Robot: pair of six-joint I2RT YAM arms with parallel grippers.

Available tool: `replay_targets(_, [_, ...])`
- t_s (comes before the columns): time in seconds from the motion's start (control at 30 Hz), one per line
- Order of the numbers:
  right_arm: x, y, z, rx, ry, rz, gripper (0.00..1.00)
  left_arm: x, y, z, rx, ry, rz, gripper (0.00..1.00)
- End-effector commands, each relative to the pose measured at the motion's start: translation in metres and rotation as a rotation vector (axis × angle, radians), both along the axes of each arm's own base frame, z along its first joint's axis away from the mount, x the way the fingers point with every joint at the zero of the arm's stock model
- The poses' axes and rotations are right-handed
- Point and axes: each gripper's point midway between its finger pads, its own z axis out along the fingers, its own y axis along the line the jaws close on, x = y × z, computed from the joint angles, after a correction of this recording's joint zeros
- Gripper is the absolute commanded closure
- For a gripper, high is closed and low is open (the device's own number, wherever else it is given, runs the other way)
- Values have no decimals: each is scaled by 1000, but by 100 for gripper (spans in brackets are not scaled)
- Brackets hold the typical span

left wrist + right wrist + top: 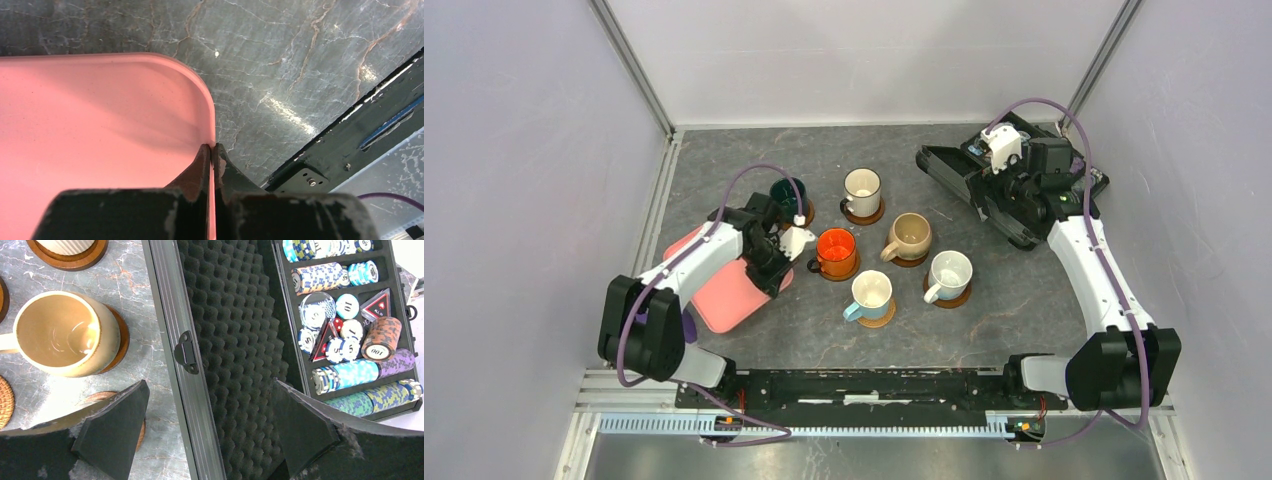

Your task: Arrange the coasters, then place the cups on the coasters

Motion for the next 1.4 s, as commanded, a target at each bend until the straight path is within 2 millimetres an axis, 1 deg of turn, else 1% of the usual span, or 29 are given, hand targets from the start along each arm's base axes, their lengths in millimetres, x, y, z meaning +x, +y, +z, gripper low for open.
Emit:
replay_targets(0.0, [1,-1,14,-2,-54,6,2,-15,-11,7,-51,18,-6,98])
replay_targets(0.23, [1,-1,14,0,-52,4,2,-30,-15,2,-23,3,-101,98])
replay_targets(0.37, [1,-1,14,4,-54,3,2,-32,-18,0,-22,8,-99,97])
replay_targets(0.4, [1,0,13,5,-51,3,2,-31,-18,0,-25,5,-103,96])
replay_targets(0.47, [1,-1,13,5,-50,1,2,-28,-19,-1,-22,-10,-109,87])
replay_targets(0.57, [1,0,14,6,-53,4,2,-24,-16,0,-6,-29,-127,66])
replay_targets(0.6, [2,-1,15,5,-56,3,2,-22,-15,1,1,-43,-133,59])
replay_targets(0.7, [3,0,17,4,-60,4,2,-16,-11,10,18,-86,-140,45])
replay_targets(0.73, [4,0,17,5,-60,6,2,-14,-11,14,19,-98,-135,41])
replay_targets(0.83, [5,2,20,10,-67,19,2,-10,-14,32,-5,-113,-113,35])
replay_targets(0.9, [7,4,23,16,-74,29,2,0,-16,50,-30,-155,-81,27])
replay_targets(1.0, [11,8,29,24,-84,47,2,20,-18,79,-65,-233,-21,16])
replay_targets(1.1, [19,11,35,35,-93,63,2,48,-13,108,-66,-299,52,1])
replay_targets(1.13, [22,12,38,38,-98,66,2,60,-10,120,-75,-314,87,0])
replay_targets(1.23, [33,15,48,48,-116,73,2,88,2,144,-111,-296,208,0])
replay_targets(1.37, [51,19,66,70,-158,78,2,130,29,176,-183,-290,422,0])
